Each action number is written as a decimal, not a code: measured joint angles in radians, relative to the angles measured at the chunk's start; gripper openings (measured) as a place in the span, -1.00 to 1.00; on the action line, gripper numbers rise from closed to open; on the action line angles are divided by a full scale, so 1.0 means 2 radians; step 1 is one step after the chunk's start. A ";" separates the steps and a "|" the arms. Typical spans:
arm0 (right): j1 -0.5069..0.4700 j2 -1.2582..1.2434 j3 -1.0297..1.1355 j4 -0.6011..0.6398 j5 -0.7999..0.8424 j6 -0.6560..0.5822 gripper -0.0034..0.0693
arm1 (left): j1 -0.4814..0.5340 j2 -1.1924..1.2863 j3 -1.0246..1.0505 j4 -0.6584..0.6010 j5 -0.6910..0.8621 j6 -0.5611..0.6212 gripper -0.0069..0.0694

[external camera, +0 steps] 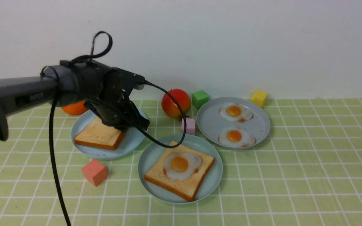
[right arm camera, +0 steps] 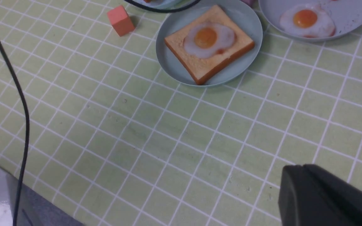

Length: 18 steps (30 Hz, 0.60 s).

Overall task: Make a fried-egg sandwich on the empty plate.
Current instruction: Use the left arm to grab a slice of bread, then use the left arm to place a slice of bread on the fried egg in the middle

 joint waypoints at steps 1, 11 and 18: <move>0.000 0.000 0.000 -0.001 0.000 0.000 -0.82 | -0.002 -0.023 0.000 -0.001 0.010 0.000 -0.78; 0.000 -0.018 0.000 -0.038 0.008 0.000 -0.82 | -0.100 -0.142 0.049 -0.004 0.036 -0.002 -0.78; 0.000 -0.082 0.000 -0.068 0.017 0.013 -0.82 | -0.178 -0.133 0.076 -0.008 0.019 -0.008 -0.78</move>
